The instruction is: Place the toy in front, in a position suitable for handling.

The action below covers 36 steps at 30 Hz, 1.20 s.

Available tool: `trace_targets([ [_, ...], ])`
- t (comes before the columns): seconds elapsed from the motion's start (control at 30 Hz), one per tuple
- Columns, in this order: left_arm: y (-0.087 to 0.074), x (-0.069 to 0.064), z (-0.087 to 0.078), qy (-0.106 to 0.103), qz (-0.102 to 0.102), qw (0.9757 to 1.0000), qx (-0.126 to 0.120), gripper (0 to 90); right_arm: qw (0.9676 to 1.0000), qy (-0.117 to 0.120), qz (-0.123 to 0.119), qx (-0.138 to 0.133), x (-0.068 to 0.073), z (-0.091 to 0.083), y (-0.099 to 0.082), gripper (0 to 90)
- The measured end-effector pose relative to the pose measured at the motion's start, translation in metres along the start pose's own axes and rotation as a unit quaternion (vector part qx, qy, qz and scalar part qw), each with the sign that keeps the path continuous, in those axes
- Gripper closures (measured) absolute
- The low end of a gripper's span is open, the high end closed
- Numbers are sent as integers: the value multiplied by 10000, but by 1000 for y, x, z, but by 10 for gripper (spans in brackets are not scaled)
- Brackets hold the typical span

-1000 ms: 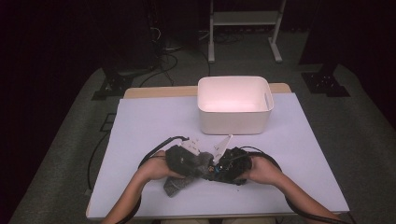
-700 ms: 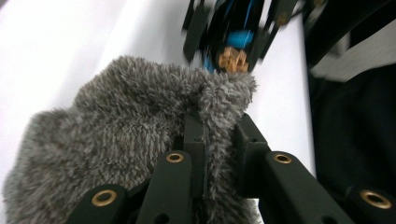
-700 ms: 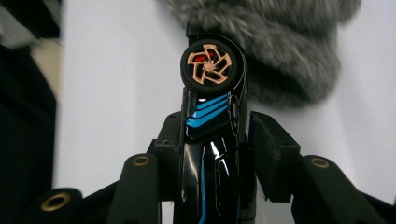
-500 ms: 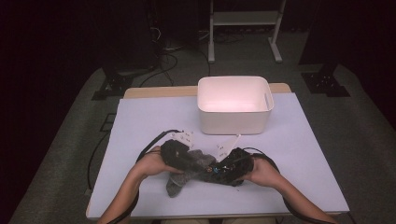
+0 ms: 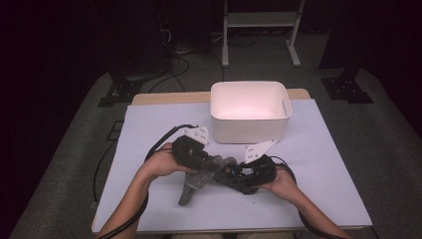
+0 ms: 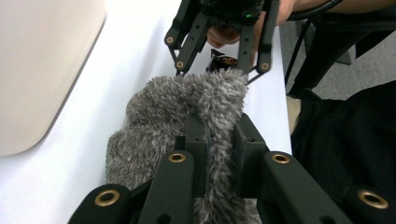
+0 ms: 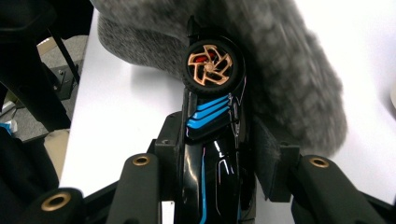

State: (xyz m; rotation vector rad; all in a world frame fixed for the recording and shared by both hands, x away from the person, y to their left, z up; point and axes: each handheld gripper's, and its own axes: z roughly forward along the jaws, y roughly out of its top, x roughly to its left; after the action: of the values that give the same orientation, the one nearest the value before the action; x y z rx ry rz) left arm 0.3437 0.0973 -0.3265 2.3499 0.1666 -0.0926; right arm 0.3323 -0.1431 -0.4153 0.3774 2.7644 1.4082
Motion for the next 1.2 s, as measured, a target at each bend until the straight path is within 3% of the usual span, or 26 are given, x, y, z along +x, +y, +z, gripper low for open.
trace_targets([
  [0.1,2,-1,1,-9,36,10000,49,797,9998,-18,101,-189,-2,-6,-7,569],
  [0.23,9,-6,-1,-30,150,9999,21,796,9997,-49,125,-227,-2,-10,-10,568],
  [0.5,13,-10,17,-145,268,9993,195,791,9998,-164,-14,-61,4,-17,-8,566],
  [0.77,16,-9,34,-307,285,9990,124,790,9992,-333,-179,134,7,-30,-8,564],
  [1.0,19,-7,27,-149,247,9995,128,786,9988,-394,-242,175,10,-46,-12,564],
  [1.2,36,-14,21,-289,448,9985,-143,787,9988,-390,-238,156,13,-51,-15,564],
])
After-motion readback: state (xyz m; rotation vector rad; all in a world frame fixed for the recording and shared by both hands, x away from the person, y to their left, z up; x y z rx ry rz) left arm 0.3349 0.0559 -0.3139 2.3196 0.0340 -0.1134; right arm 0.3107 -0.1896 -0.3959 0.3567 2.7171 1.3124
